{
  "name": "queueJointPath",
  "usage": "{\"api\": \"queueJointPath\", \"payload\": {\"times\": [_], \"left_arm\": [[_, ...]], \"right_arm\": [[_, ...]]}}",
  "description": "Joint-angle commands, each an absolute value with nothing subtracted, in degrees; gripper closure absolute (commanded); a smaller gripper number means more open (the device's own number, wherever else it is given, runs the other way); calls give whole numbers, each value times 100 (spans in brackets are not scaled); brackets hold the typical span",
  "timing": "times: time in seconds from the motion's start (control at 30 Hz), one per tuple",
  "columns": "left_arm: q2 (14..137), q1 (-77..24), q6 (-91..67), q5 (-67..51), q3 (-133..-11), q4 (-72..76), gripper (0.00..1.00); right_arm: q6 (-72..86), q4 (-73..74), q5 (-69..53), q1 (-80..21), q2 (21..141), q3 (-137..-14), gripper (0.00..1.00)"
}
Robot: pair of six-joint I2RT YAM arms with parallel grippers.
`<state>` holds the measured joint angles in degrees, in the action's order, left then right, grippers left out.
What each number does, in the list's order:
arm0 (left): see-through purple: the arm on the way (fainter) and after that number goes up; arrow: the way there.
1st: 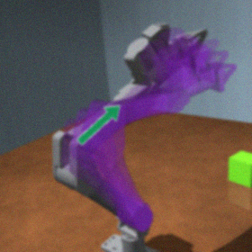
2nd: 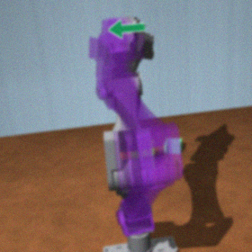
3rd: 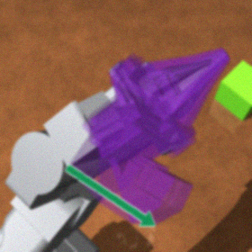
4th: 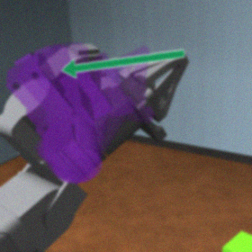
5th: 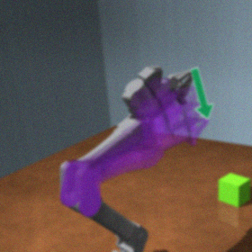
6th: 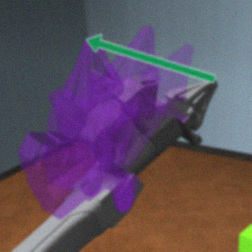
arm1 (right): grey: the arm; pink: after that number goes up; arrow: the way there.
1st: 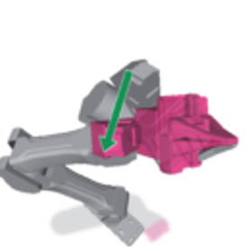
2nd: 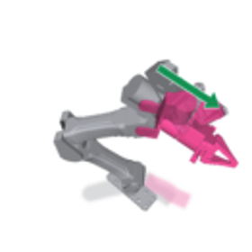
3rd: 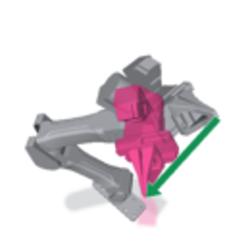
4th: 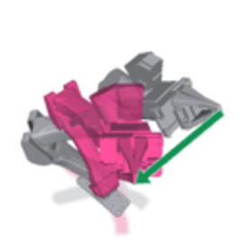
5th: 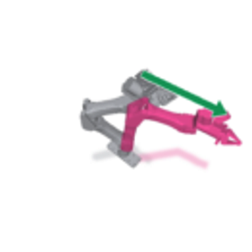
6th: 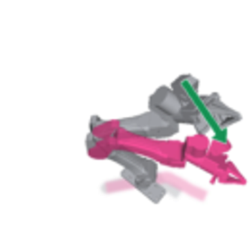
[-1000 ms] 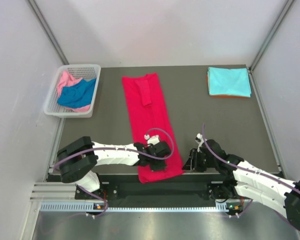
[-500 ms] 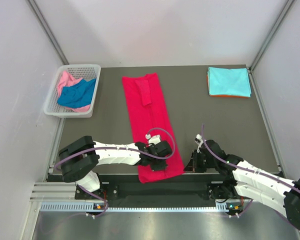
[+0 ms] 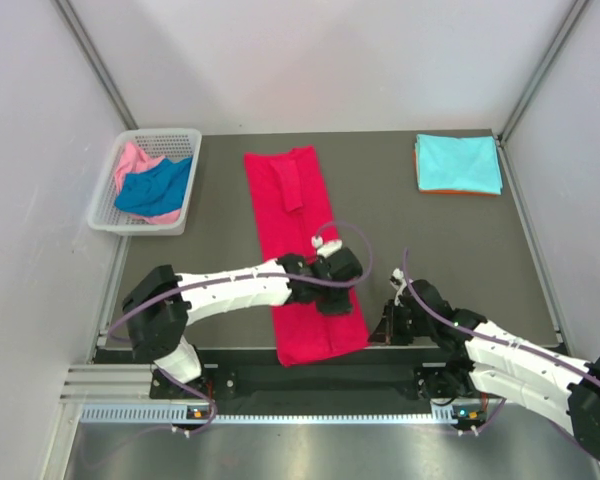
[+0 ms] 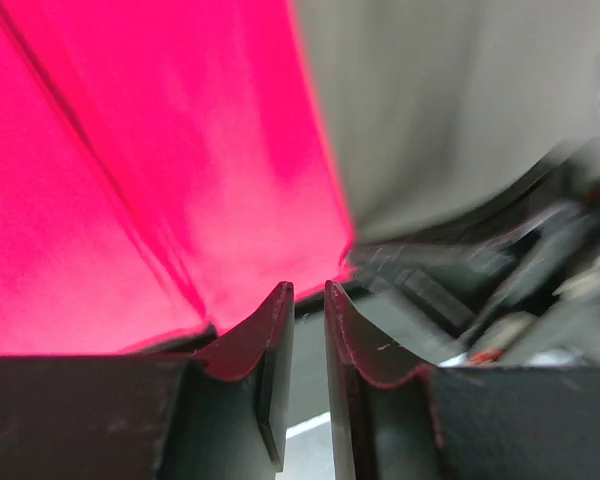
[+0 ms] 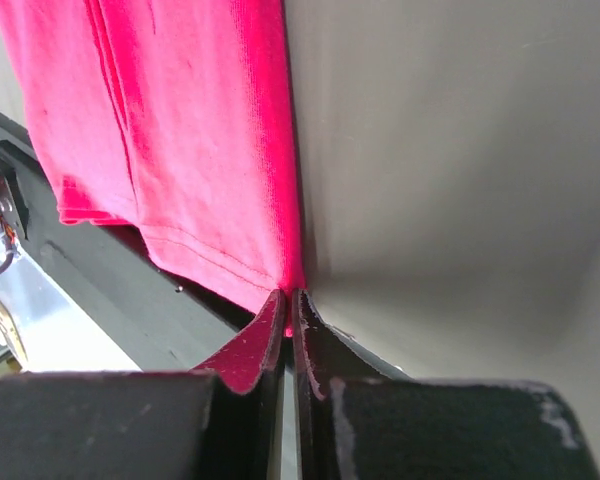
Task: Fold and stack the t-shirts
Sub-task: Fold the tshirt
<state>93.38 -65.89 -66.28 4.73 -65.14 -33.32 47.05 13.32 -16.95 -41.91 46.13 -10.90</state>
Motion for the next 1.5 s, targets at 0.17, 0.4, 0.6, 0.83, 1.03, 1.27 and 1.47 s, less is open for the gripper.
{"api": "queueJointPath", "payload": {"times": [0.17, 0.4, 0.6, 0.83, 1.03, 1.27, 1.47], "left_arm": [[9088, -3457, -4203, 447, -7469, -3736, 74], [10071, -1812, -3455, 219, -8812, -3366, 73], [11170, -1012, -3349, 159, -9605, -2946, 76], [12181, -606, -2945, -88, -10178, -1919, 72], [12700, -580, -2883, -290, -10169, -1337, 70], [13226, -563, -2611, -387, -10300, -870, 66], [13587, -483, -2628, -281, -10564, -844, 72]], "right_arm": [[4693, 1467, -1530, -4298, 4535, -1318, 80], [3991, 2311, -1248, -4298, 5000, -2283, 54], [3788, 2610, -967, -4298, 5413, -2918, 52], [3885, 2514, -897, -4298, 5475, -3041, 52], [3929, 2970, -405, -4298, 5520, -3401, 52], [4148, 3181, -202, -4298, 5309, -3472, 52], [4385, 3252, -132, -4298, 4993, -3305, 53]]}}
